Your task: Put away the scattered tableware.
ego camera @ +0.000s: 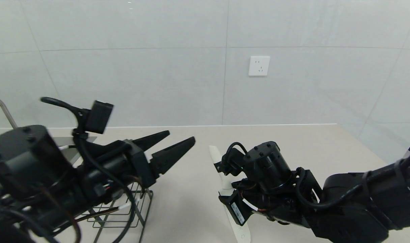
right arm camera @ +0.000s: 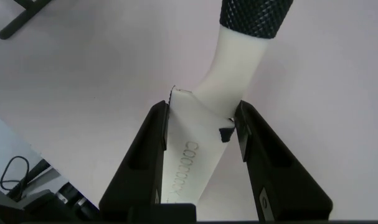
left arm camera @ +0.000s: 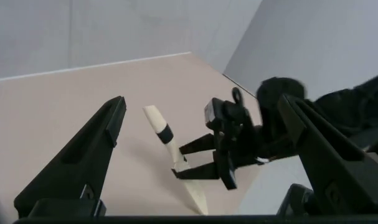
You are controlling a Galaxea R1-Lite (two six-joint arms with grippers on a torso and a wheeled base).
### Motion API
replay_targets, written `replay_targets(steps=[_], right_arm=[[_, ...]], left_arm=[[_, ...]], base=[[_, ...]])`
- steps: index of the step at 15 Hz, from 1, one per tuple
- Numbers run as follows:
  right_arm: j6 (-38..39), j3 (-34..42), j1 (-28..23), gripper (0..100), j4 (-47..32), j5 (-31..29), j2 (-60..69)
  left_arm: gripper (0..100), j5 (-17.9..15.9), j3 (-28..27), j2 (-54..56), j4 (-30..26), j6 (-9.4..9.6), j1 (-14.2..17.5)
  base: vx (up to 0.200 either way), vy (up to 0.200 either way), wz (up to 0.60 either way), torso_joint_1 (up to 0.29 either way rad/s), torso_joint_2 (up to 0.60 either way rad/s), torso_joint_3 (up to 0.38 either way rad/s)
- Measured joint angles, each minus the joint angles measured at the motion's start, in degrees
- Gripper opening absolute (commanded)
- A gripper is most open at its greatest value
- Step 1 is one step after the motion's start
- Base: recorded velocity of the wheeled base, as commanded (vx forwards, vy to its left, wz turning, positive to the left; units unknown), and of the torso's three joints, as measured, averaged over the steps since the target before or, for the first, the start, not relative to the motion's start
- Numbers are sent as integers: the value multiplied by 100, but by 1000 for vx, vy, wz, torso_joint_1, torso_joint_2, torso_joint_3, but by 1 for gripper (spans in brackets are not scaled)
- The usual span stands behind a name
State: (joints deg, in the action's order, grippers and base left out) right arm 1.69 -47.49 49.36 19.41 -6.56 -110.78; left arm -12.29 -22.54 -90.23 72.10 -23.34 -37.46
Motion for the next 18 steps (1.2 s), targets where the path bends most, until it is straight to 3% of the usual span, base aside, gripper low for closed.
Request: replay_targets(steps=[1,2,3,6,7,8,10,18], right_arm=[[-2,9,4,0,-1,2,41],[-2,20,4,0,2,2,88],[-2,37,9,0,0,0,129],[-13,56,15,0,0,-1,217],[-20,61,15,0,-1,-9,234],[-22,63,17,0,-1,-11,254],[-22,89,22,0,5,-13,308],[-28,163,28,0,22,-11,378]], left_arm=[[100,200,-59,-480,750,-227,-171],[100,534,-157,-839,1114,-567,-286],[100,740,-236,-1089,1202,-703,-335],[100,863,-345,-1447,1234,-756,-330],[100,961,-417,-1508,1234,-879,-311],[100,1068,-474,-1547,1234,-1141,-300],[100,1131,-533,-1619,1231,-1380,-296],[100,1153,-551,-2008,1226,-1401,-457]], base=[[0,0,0,0,0,0],[0,0,0,0,0,0],[0,0,0,0,0,0],[0,0,0,0,0,0],[0,0,0,0,0,0],[0,0,0,0,0,0],[0,0,0,0,0,0],[0,0,0,0,0,0]])
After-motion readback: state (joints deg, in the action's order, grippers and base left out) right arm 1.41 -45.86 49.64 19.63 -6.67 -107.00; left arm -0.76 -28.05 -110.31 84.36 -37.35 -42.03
